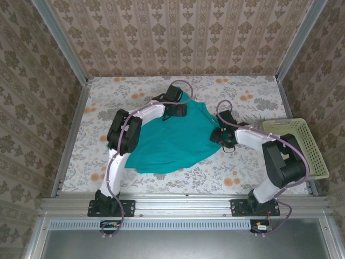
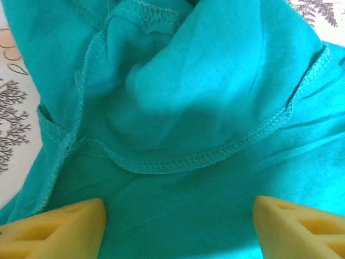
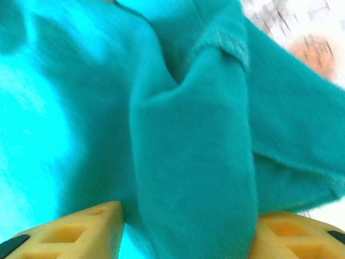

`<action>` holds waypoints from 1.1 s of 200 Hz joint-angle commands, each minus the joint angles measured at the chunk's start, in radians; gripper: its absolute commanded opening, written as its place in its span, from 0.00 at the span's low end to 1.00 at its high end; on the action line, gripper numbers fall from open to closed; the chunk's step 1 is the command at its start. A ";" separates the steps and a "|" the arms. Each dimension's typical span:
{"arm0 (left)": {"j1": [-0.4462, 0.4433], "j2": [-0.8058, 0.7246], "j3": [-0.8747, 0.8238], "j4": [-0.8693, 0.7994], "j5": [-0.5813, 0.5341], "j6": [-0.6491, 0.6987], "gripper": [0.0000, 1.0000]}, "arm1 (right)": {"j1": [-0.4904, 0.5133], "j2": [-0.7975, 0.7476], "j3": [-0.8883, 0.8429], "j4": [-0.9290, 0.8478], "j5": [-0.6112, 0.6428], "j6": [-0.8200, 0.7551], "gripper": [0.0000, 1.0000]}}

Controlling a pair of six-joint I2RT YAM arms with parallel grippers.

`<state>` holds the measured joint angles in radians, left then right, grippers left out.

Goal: Fold the inside-out t-shirt

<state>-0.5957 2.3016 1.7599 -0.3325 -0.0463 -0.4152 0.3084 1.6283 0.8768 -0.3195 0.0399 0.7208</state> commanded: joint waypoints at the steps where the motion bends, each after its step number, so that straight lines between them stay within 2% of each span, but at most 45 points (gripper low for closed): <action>1: 0.040 -0.040 -0.065 -0.039 0.021 -0.036 0.72 | -0.017 0.085 0.109 -0.007 0.003 -0.047 0.54; 48: 0.102 -0.177 -0.337 0.026 0.059 -0.126 0.69 | -0.020 0.357 0.418 -0.086 -0.035 -0.083 0.53; 79: 0.105 -0.340 -0.571 0.118 0.079 -0.206 0.70 | -0.012 0.509 0.669 -0.144 -0.101 -0.098 0.55; 108: 0.102 -0.491 -0.701 0.150 0.109 -0.217 0.70 | 0.007 0.605 0.900 -0.210 -0.124 -0.138 0.59; 129: 0.104 -0.604 -0.748 0.114 0.058 -0.188 0.72 | 0.009 0.602 1.007 -0.317 -0.096 -0.178 0.63; 146: 0.110 -0.674 -0.773 0.080 0.004 -0.141 0.76 | 0.010 0.505 0.952 -0.324 -0.059 -0.208 0.68; 161: 0.125 -0.700 -0.788 0.064 -0.021 -0.121 0.76 | 0.009 0.400 0.827 -0.298 -0.057 -0.220 0.69; 195: 0.168 -0.654 -0.780 0.102 0.051 -0.122 0.74 | 0.044 0.151 0.436 -0.148 -0.095 -0.177 0.68; 220: 0.169 -0.571 -0.719 0.102 0.065 -0.116 0.71 | 0.093 0.079 0.249 -0.068 -0.114 -0.135 0.65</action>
<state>-0.4267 1.6562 0.9932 -0.2253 -0.0105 -0.5568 0.3511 1.7409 1.2675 -0.4740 -0.0425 0.5461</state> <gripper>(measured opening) 0.727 0.660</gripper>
